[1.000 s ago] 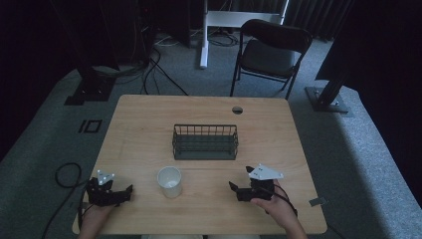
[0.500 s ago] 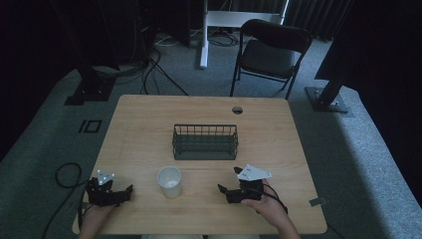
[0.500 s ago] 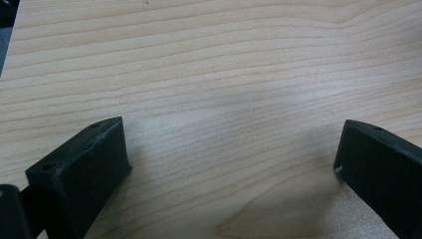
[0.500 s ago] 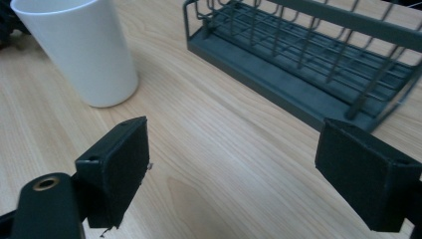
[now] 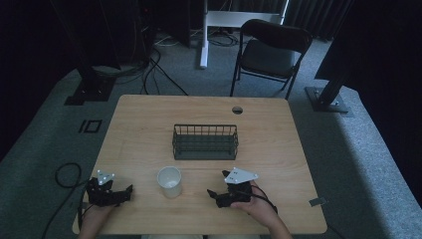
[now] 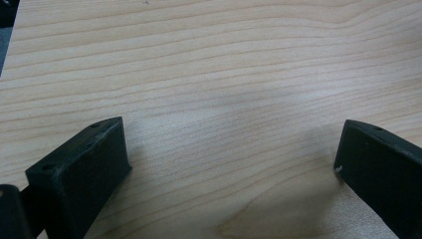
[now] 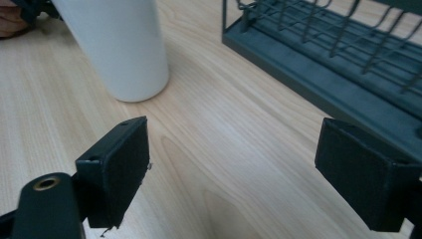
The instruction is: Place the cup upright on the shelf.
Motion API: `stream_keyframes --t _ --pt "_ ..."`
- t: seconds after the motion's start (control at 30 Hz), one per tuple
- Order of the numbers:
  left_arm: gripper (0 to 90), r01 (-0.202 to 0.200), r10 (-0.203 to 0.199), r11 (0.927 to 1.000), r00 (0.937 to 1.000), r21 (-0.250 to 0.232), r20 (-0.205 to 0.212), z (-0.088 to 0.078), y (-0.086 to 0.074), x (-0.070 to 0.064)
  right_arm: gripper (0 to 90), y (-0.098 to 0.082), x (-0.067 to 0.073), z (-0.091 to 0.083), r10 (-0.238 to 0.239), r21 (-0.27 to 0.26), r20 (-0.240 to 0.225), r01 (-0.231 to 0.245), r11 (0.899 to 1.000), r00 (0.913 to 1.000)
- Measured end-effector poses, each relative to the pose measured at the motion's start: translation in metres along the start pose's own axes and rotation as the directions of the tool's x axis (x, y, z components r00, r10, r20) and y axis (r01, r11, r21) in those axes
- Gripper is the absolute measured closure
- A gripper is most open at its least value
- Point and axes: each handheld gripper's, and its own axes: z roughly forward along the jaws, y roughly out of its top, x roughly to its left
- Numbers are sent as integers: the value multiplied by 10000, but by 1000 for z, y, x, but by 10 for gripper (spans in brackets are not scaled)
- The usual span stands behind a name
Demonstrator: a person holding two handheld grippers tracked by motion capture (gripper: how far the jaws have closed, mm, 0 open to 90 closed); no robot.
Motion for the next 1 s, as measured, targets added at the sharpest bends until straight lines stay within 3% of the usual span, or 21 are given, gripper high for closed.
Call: stream_keyframes --t 0.43,1.0 --pt "7 3 -3 10000 10000 -3 -1 0 0 0 139 5 12 10 -342 -160 -558 334 9993 9979" --pt "7 9 -9 10000 10000 -3 3 0 0 0 141 21 30 30 -950 -377 -1210 911 9951 9881"
